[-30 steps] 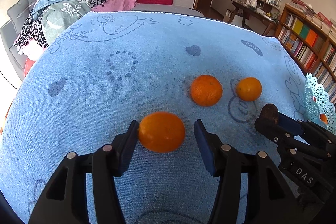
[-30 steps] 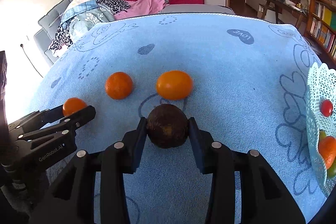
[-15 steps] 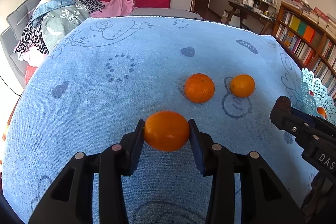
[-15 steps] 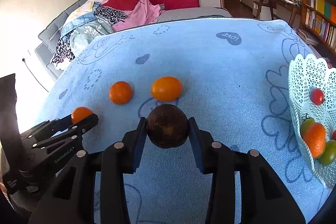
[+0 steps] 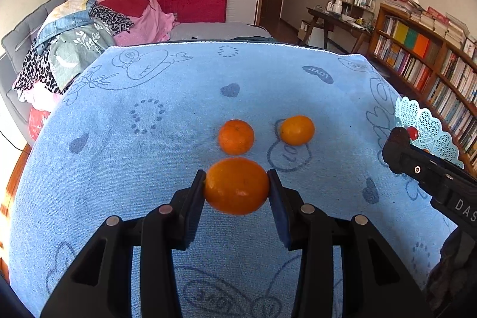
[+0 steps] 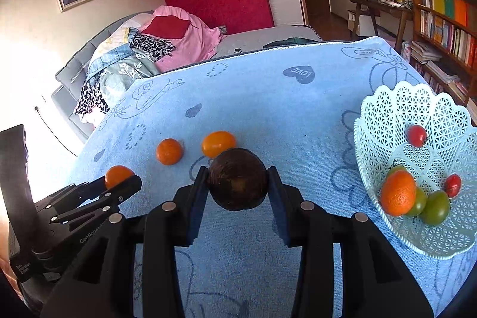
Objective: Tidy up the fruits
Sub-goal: 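Carry the held plum and orange over to the white lace basket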
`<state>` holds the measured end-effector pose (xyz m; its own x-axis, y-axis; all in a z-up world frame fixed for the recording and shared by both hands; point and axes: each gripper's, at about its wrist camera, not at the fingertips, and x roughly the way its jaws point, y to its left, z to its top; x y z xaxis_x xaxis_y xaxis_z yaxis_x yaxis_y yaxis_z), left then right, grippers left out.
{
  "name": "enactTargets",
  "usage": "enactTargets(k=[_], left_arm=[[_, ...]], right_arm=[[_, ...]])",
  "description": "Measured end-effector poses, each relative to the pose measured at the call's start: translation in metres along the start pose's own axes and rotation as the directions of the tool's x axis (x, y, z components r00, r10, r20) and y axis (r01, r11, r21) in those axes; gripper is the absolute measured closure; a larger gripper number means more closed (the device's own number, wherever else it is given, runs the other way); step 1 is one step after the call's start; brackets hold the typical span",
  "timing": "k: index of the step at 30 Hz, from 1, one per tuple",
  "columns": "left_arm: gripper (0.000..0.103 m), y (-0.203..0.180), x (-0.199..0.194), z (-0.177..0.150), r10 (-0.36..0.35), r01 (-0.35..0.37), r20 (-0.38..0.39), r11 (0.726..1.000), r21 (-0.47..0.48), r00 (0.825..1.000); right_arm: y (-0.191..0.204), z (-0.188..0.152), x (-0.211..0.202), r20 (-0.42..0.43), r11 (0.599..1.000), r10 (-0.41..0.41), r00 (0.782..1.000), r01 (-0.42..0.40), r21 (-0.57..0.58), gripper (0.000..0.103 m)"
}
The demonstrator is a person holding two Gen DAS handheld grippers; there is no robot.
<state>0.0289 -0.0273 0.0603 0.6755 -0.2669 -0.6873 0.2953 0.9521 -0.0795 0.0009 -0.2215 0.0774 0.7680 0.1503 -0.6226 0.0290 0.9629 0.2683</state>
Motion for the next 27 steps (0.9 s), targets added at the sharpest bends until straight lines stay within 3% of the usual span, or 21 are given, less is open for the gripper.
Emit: enactTargets(k=[27], left_arm=[[0.061, -0.074, -0.017, 0.009, -0.063, 0.06, 0.023, 0.992, 0.115, 0.998]], right_arm=[[-0.102, -0.007, -0.064, 0.09, 0.976, -0.156, 0.984, 0.139, 0.169, 0.062]])
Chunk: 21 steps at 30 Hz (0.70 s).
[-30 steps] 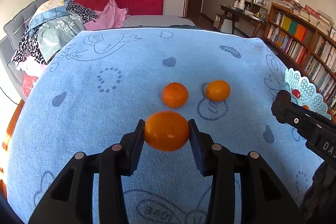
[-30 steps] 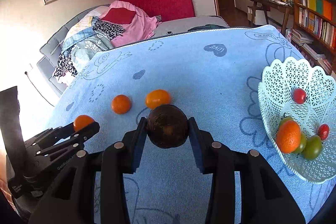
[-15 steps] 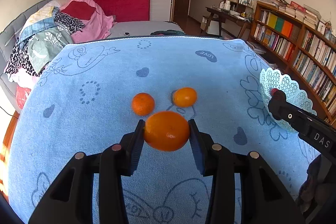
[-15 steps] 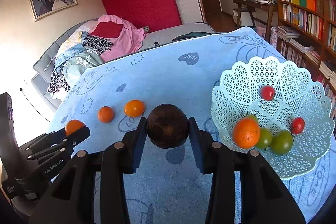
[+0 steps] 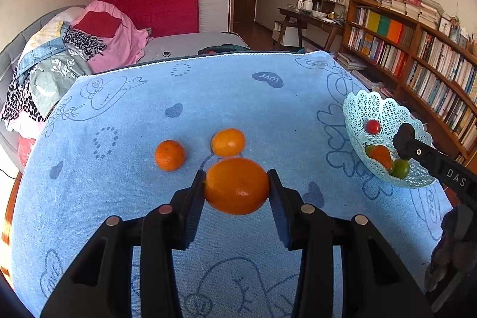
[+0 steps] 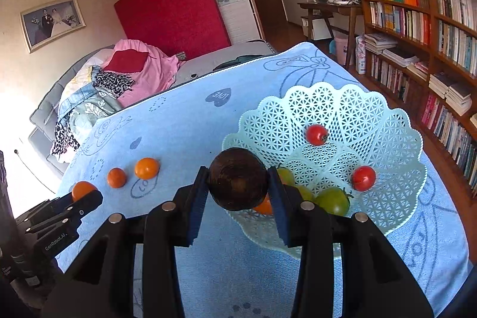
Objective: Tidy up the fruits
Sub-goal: 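Carry the held plum and orange over to the white lace basket, then open the right tool to drop the plum while the left releases the orange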
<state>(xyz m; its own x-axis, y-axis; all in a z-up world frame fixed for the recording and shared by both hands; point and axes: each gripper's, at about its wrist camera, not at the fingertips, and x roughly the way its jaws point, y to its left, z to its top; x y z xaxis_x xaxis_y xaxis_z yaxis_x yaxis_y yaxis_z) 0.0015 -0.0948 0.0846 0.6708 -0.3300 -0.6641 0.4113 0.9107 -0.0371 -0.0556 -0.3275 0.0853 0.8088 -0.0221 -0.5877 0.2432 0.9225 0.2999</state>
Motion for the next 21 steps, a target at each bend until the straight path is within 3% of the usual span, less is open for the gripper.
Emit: enactTargets(k=[18, 20, 21], left_arm=[[0.061, -0.054, 0.011, 0.016, -0.043, 0.043, -0.003, 0.995, 0.086, 0.999], [0.061, -0.06, 0.014, 0.018, -0.049, 0.05, -0.005, 0.994, 0.095, 0.999], [0.061, -0.062, 0.014, 0.019, -0.054, 0.055, -0.006, 0.994, 0.1, 0.999]], right_arm=[[-0.055, 0.002, 0.002, 0.009, 0.994, -0.09, 0.996, 0.09, 0.057, 0.061], [-0.059, 0.001, 0.002, 0.012, 0.993, -0.095, 0.995, 0.094, 0.065, 0.059], [-0.061, 0.001, 0.001, 0.015, 0.993, -0.1, 0.995, 0.099, 0.067, 0.052]])
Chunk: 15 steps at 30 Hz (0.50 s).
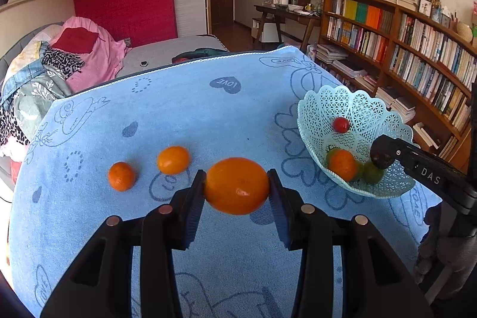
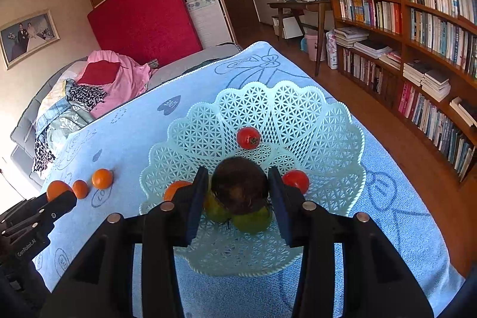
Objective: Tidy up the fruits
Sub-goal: 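Open the right tool to drop the plum while the left releases the orange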
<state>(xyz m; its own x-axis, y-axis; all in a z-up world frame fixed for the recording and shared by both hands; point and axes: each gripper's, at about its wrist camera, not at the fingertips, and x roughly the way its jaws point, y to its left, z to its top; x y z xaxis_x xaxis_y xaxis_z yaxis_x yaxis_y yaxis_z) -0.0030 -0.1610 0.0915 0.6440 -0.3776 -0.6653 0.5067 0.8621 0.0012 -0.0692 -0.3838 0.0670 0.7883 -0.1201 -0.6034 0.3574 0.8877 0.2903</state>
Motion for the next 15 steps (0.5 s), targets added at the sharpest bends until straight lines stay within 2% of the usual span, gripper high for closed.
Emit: enactTargets(k=[1, 2, 15], left_arm=[[0.061, -0.003, 0.001, 0.001, -0.004, 0.004, 0.0, 1.0, 0.005, 1.0], [0.061, -0.006, 0.002, 0.003, -0.008, 0.008, 0.0, 1.0, 0.009, 1.0], [0.061, -0.053, 0.016, 0.026, -0.077, 0.076, 0.019, 0.994, 0.077, 0.997]], right_arm=[[-0.002, 0.0, -0.001, 0.008, 1.0, -0.004, 1.0, 0.004, 0.005, 0.041], [-0.004, 0.0, -0.003, 0.016, 1.0, -0.004, 1.0, 0.004, 0.014, 0.037], [-0.021, 0.008, -0.017, 0.074, 0.998, -0.039, 0.996, 0.036, 0.046, 0.036]])
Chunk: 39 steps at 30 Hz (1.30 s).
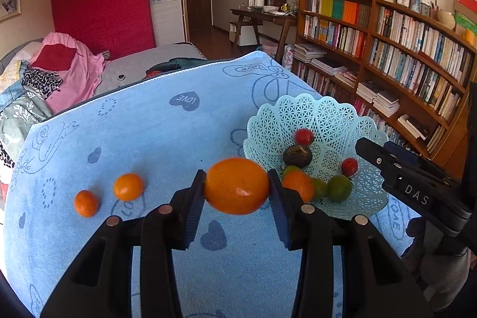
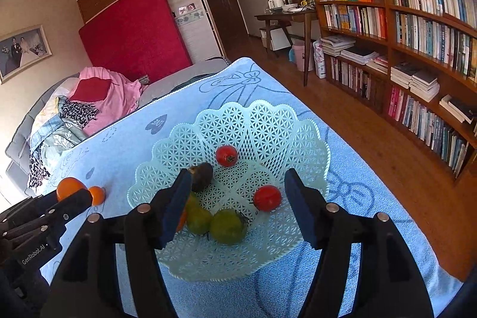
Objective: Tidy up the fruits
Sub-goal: 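Open the right tool to drop the plum while the left releases the orange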
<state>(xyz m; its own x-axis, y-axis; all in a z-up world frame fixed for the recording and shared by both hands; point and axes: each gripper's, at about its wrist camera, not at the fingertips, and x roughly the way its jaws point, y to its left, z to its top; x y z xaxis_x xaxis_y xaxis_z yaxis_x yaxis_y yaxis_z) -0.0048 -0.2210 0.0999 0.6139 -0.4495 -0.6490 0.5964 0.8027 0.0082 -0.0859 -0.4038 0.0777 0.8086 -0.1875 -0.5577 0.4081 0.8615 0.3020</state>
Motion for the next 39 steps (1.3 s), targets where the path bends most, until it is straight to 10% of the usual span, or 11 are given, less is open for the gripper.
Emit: enactTargets(k=[17, 25, 39], left_arm=[[0.06, -0.05, 0.029, 0.012, -0.124, 0.124, -0.003, 0.991, 0.047, 0.992], [0.022, -0.038, 0.024, 0.014, -0.099, 0.098, 0.032, 0.995, 0.014, 0.995], [0.012, -0.013, 0.013, 0.014, -0.026, 0.028, 0.031, 0.998, -0.052, 0.999]], right_arm=[[-0.027, 0.011, -0.009, 0.032, 0.996, -0.048, 0.998, 0.045, 0.083, 0.036], [-0.031, 0.01, -0.009, 0.034, 0.993, -0.058, 0.998, 0.054, 0.102, 0.03], [-0.016, 0.007, -0.015, 0.044, 0.997, -0.009, 0.999, 0.006, 0.078, 0.026]])
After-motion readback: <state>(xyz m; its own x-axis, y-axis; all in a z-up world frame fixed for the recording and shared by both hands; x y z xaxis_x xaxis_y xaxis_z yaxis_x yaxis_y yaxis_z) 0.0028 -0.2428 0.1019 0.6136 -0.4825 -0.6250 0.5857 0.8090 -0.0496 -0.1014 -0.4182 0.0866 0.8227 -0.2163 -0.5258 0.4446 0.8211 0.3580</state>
